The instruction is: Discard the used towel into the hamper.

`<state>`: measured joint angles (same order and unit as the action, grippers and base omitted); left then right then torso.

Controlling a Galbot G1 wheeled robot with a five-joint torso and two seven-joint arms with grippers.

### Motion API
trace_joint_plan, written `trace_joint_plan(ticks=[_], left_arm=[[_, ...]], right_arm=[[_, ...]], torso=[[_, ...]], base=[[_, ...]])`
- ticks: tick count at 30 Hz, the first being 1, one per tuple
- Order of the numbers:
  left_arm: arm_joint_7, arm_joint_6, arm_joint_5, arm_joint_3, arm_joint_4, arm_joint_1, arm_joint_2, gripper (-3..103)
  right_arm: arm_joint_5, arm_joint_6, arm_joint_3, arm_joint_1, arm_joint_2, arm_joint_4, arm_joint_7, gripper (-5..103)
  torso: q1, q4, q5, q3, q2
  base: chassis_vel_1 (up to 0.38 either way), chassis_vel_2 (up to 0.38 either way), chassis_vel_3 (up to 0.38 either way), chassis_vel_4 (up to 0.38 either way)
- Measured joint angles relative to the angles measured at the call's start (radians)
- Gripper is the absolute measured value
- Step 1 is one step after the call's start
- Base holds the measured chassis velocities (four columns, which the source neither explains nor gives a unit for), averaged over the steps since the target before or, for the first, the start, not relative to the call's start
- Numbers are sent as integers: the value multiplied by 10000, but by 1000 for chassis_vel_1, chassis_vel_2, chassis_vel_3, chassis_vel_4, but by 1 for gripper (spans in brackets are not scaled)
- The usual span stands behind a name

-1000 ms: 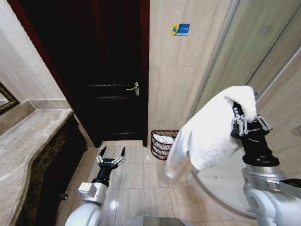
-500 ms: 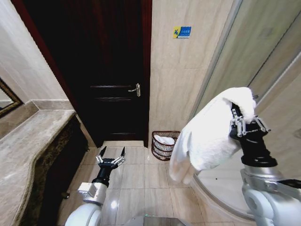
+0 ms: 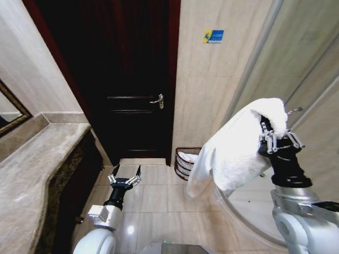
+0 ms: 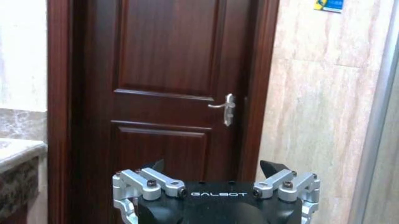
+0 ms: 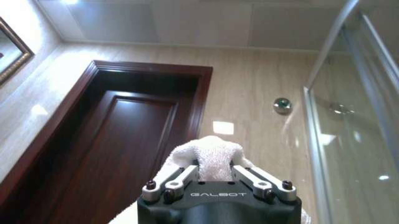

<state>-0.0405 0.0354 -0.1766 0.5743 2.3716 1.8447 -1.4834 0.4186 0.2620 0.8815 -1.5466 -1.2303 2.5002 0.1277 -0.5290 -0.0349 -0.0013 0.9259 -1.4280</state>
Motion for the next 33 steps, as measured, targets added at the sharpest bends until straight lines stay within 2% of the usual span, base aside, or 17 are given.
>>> trace_joint_plan(ticks=[6,33], left_arm=[[-1,0,0,-2,0,0,-6,100],[0,0,0,-2,0,0,-4,100]], right_arm=[[-84,215,-304,65,-32,-1,-126,12],[-475,203,-428,183,-163,-4,-516,12]], torso=[[5,-1,20,-5,13],[-1,0,13,2,-4]], base=[[20,18,-3,-14],[-15,-11,7,7]])
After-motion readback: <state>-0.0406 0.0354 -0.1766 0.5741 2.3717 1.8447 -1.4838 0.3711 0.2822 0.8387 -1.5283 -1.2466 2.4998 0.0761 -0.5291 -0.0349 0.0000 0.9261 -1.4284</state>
